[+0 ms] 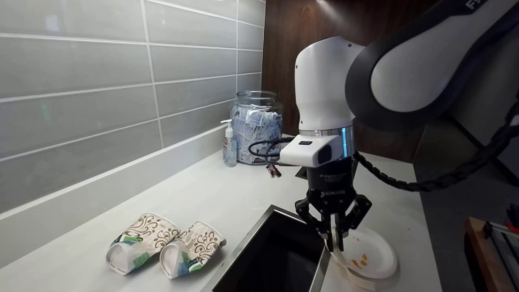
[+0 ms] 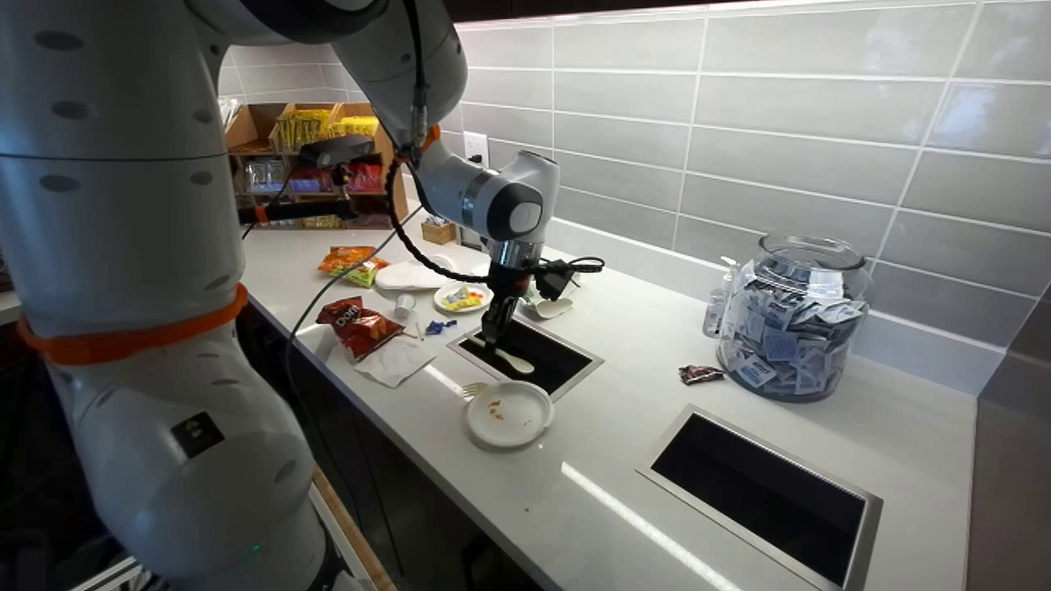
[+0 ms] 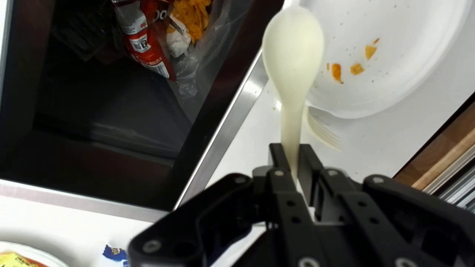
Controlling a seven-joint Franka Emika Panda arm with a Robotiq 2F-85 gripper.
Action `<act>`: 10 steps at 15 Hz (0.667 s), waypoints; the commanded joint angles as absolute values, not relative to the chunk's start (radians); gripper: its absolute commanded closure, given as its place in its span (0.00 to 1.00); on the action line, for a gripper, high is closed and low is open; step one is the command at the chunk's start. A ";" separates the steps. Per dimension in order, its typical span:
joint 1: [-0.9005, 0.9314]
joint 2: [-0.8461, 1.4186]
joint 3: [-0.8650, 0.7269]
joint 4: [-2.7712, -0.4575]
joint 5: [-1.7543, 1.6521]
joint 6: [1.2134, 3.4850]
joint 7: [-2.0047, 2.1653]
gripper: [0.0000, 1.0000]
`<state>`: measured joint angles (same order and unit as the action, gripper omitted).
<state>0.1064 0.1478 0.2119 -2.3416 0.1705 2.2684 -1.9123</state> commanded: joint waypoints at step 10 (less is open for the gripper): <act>0.119 0.050 0.210 -2.431 0.193 2.272 -1.891 0.97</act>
